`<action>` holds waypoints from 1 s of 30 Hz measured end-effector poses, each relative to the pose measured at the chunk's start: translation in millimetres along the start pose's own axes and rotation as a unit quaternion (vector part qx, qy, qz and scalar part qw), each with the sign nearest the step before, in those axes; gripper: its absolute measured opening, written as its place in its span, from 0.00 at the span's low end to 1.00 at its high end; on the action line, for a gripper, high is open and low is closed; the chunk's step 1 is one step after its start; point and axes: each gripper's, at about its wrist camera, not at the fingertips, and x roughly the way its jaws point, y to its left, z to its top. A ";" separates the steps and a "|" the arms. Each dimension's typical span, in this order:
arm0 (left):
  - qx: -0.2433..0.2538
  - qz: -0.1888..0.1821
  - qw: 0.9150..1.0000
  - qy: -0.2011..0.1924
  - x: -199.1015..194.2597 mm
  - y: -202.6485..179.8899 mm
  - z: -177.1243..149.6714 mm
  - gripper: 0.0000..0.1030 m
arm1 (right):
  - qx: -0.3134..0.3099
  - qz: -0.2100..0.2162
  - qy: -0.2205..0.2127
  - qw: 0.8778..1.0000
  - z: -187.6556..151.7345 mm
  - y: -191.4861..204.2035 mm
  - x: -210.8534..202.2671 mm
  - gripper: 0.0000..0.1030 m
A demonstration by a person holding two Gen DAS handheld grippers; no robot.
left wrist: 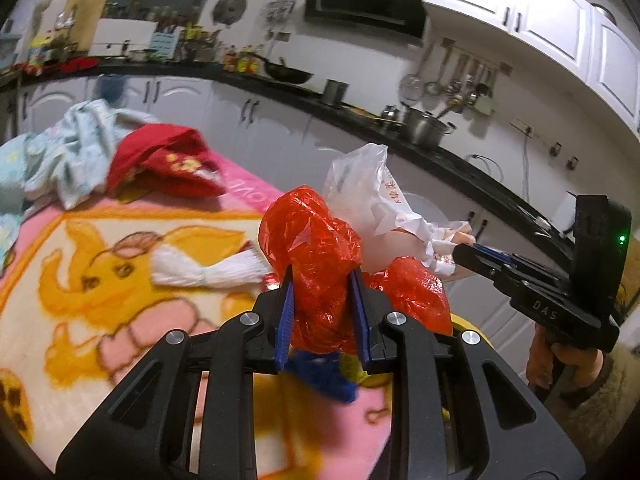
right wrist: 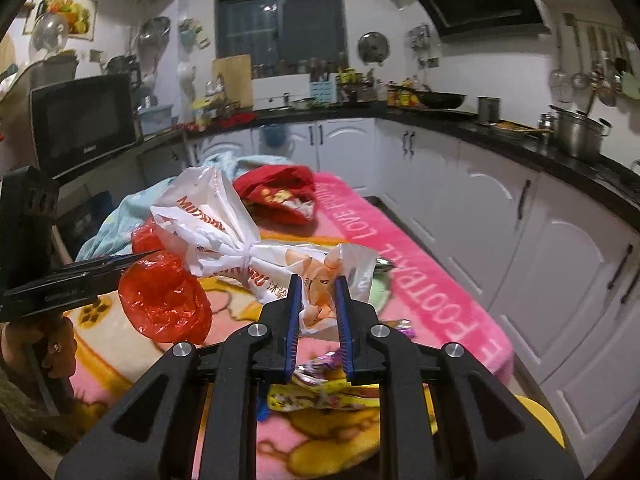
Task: Collect trash
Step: 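Carry the red bag with the left gripper while the right gripper carries a white bag to the bin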
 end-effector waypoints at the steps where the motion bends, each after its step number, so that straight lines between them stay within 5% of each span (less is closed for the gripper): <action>1: 0.004 -0.005 1.000 -0.001 1.9 -5.5 1.0 0.18 | 0.004 -0.004 -0.002 1.000 -1.0 -4.9 -4.7 0.16; 14: 0.058 -0.072 0.995 0.022 51.5 -87.9 3.1 0.18 | 0.065 -0.080 -0.015 0.995 -32.2 -78.3 -61.1 0.16; 30: 0.116 -0.137 0.980 0.087 112.6 -174.4 -38.0 0.18 | 0.144 -0.190 0.015 0.971 -112.0 -171.6 -122.8 0.16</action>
